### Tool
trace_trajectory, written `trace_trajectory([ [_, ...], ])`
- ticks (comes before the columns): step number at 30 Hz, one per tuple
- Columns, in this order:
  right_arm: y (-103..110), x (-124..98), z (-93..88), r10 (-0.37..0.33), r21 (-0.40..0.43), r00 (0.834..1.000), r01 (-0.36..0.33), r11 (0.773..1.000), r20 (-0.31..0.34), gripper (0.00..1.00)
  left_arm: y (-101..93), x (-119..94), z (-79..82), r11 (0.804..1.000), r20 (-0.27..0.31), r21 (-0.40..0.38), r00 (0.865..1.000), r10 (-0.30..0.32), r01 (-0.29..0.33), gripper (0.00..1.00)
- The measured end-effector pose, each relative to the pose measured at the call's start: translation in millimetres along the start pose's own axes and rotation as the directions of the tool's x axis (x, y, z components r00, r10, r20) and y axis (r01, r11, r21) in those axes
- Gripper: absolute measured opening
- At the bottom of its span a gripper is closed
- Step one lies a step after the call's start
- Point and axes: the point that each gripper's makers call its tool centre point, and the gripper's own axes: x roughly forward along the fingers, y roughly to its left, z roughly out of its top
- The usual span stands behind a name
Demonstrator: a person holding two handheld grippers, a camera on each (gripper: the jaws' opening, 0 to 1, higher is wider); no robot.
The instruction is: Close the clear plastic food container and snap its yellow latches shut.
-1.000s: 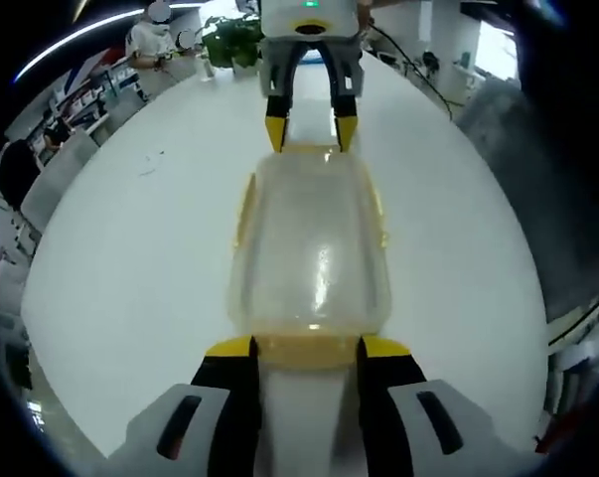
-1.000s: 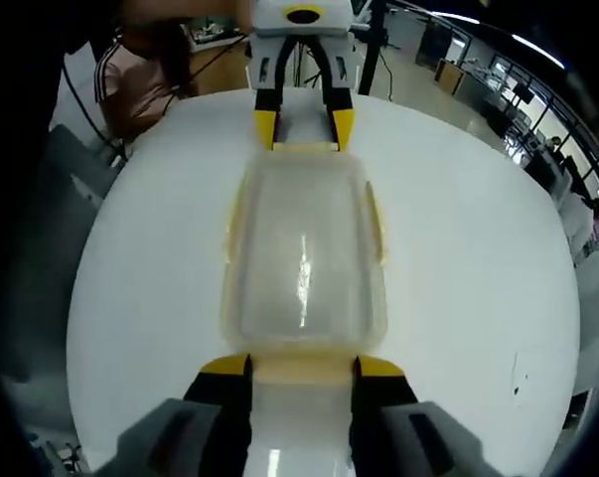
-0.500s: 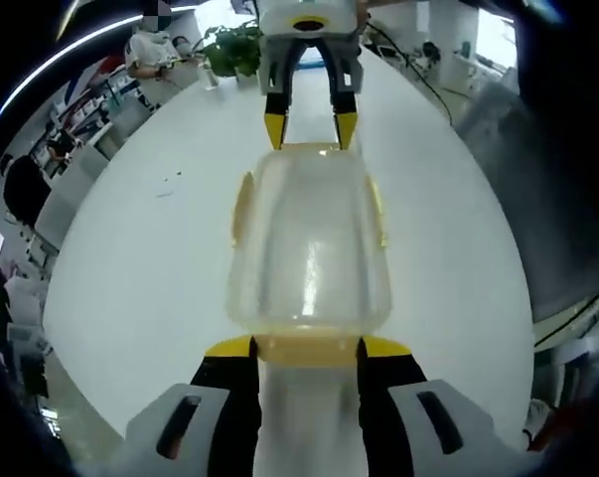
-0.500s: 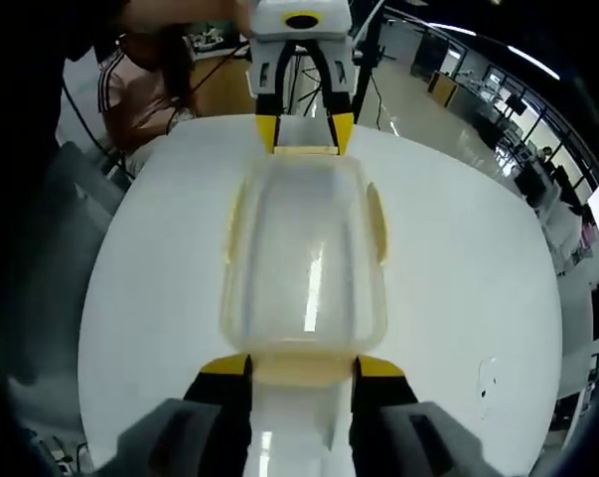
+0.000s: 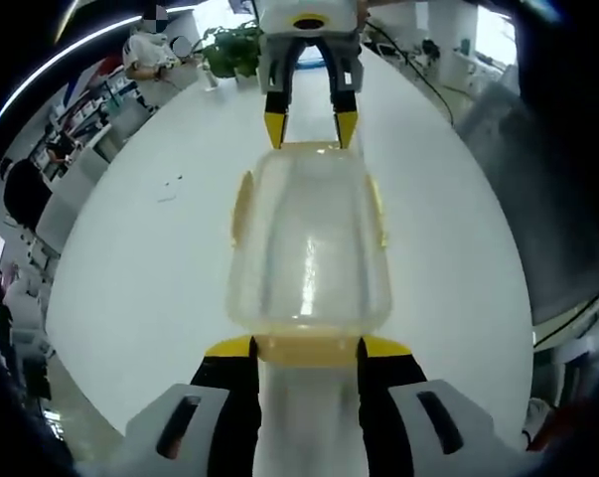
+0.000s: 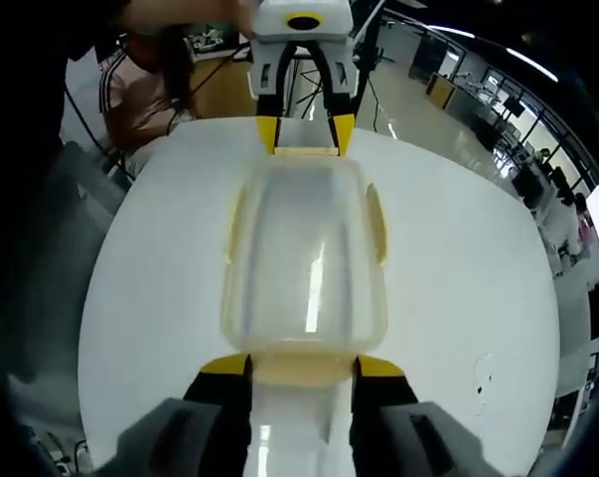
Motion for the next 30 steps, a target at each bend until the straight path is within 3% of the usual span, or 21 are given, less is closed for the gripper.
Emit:
trace_trajectory([
  [30,9,-39,-51.4,-0.026,0.022,0.999,0.027,0.999,-0.037,0.36,-4.9,24,58.4,1.0,0.021,0.015,1.0,-0.017,0.017,0.35],
])
